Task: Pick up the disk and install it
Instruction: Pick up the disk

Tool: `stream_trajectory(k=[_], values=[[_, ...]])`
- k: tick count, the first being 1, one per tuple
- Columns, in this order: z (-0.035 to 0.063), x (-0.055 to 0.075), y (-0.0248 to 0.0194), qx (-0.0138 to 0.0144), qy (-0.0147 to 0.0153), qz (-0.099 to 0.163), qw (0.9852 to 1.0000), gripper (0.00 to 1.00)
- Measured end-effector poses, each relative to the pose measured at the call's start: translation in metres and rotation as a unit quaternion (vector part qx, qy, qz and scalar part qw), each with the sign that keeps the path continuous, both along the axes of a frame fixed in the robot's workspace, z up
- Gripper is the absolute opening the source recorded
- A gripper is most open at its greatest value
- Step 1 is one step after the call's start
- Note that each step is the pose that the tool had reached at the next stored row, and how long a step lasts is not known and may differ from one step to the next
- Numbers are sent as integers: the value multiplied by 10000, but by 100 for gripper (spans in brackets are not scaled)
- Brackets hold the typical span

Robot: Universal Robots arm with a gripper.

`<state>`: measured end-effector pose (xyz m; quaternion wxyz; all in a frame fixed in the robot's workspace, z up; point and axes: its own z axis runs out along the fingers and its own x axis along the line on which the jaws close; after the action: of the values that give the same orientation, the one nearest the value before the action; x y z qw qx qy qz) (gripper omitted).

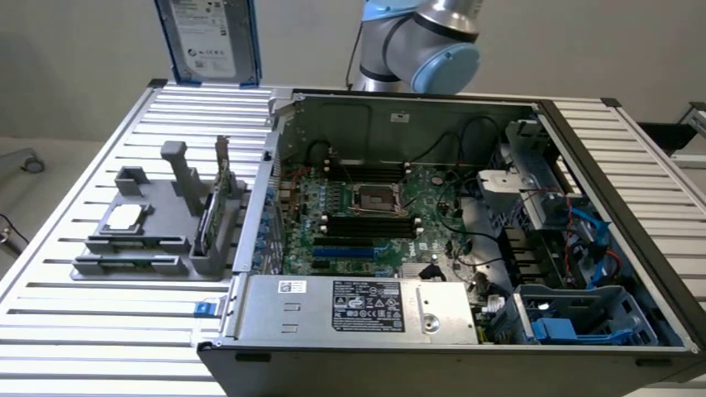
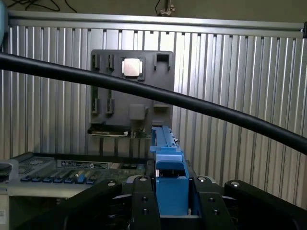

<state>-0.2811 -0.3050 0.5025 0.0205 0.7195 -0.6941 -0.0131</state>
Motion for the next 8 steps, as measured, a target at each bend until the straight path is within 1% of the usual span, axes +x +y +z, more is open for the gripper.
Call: stream_trajectory(k=[5, 8], values=[[65, 226, -30, 4, 6, 0, 10000, 33], [97, 364, -56, 5, 14, 0, 10000, 33]])
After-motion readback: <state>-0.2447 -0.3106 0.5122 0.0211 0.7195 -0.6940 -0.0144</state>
